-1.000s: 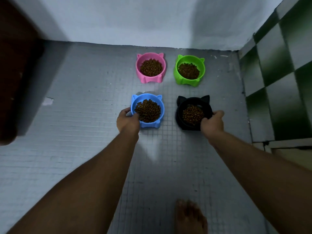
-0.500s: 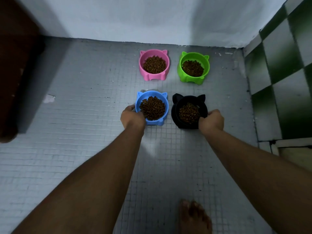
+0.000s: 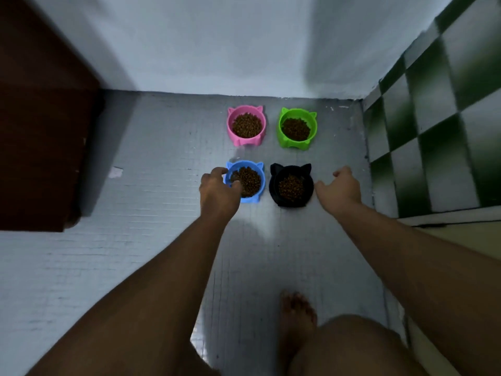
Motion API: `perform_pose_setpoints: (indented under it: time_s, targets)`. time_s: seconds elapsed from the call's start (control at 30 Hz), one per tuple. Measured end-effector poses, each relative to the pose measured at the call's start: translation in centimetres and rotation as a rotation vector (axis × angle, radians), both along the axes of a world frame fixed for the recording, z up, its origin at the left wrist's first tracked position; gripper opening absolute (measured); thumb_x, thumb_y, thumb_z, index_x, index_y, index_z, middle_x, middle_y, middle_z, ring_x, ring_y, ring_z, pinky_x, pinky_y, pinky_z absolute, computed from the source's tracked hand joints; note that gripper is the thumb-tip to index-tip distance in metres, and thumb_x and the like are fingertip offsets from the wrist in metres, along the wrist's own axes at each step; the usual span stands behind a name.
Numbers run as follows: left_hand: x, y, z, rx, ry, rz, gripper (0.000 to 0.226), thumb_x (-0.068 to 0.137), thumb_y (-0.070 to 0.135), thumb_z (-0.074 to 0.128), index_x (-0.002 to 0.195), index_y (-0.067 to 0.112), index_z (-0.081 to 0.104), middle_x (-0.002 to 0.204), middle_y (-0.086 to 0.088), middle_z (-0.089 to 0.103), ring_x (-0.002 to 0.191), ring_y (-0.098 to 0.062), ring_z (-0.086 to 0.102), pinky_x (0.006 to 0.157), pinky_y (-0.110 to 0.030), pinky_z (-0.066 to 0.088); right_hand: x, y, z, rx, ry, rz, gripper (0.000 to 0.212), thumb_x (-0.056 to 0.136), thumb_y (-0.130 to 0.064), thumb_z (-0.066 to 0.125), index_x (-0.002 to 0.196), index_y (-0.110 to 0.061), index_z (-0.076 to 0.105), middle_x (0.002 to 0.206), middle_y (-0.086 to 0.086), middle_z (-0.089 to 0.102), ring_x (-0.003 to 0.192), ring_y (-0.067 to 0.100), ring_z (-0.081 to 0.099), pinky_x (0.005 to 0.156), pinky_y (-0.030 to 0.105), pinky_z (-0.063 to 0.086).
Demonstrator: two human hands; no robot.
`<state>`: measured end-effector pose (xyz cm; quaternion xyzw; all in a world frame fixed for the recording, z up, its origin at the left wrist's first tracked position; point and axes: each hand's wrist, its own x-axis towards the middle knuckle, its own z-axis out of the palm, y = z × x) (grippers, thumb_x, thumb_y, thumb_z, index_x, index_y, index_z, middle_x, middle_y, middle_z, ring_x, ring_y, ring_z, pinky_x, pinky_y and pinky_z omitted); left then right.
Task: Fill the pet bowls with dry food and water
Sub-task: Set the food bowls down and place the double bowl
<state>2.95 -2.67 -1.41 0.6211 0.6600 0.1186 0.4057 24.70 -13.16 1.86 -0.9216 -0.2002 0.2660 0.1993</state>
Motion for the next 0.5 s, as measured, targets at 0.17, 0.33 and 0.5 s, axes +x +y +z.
perform_pose_setpoints:
  time_s: [0.17,0.33,0.5]
  targets:
    - [-1.3,-2.4,16.0,0.013,-0.030,-0.174,0.043,0.088,0.027,0.074,0.128,0.014,0.064,0.120,-0.013,0.059,0.107,-0.030,0.064,0.095,-0.038,0.052,-3.3,-1.2,16.2,0.013,0.029,0.059,0.050,0.092,-0.029,0.066,0.131,-0.005,0.045,0.129,0.018,0.057,0.115,0.035,0.058,0.085,0.032,0.045]
    - [-3.2,-5.9,32.5,0.071,-0.057,-0.330,0.037,0.089,0.025,0.073,0.125,0.023,0.066,0.114,-0.008,0.060,0.103,-0.026,0.064,0.090,-0.037,0.053,-5.6,-4.2,32.5,0.036,-0.001,0.043,0.054,0.093,-0.032,0.064,0.136,-0.010,0.042,0.135,0.016,0.055,0.119,0.033,0.057,0.092,0.035,0.048]
    - [-6.2,-11.3,47.1,0.141,-0.101,-0.468,0.041,0.093,0.027,0.071,0.133,0.021,0.062,0.121,-0.008,0.058,0.106,-0.023,0.062,0.089,-0.031,0.049,-8.8,-10.4,46.1,0.172,-0.040,0.017,0.054,0.091,-0.037,0.064,0.136,-0.015,0.044,0.134,0.011,0.056,0.116,0.029,0.058,0.095,0.041,0.052]
